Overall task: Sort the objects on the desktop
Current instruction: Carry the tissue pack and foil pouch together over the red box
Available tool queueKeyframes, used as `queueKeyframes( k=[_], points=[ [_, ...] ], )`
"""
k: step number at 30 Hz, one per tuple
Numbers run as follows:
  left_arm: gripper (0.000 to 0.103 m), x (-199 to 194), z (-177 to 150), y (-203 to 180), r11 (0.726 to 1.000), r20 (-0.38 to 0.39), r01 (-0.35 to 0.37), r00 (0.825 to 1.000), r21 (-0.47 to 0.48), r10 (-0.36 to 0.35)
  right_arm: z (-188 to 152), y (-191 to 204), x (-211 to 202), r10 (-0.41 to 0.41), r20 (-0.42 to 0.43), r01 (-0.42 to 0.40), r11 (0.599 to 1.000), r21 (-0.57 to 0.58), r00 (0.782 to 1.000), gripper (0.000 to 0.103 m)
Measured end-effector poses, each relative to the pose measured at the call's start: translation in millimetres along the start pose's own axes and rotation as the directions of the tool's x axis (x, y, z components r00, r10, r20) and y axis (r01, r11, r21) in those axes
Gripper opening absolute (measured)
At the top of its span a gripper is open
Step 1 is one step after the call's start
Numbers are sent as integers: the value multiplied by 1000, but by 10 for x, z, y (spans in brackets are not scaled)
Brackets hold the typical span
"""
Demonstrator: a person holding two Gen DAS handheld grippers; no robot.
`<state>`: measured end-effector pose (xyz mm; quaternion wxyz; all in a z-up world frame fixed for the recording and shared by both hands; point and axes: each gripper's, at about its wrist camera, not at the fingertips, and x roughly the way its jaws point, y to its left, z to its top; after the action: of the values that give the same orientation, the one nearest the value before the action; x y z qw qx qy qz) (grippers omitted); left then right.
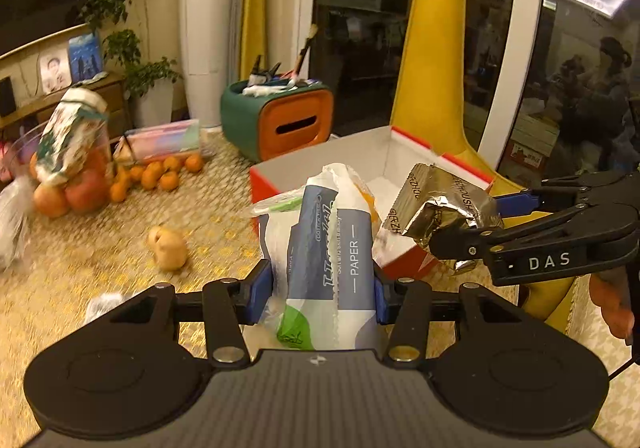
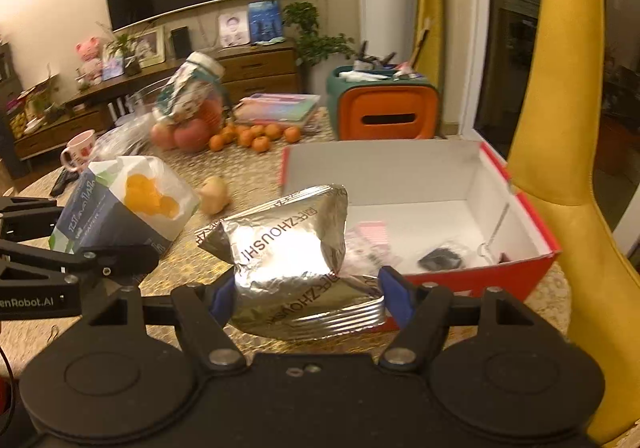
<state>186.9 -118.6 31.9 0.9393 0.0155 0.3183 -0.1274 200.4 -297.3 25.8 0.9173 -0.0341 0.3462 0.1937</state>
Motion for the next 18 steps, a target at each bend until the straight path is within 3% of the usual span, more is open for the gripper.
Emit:
queueKeyframes(
  k=[18],
  points=[
    [48, 626, 796, -316, 996, 23, 18, 1000, 86, -20, 299, -687, 303, -111, 34, 109, 992, 63, 993, 72]
  ],
)
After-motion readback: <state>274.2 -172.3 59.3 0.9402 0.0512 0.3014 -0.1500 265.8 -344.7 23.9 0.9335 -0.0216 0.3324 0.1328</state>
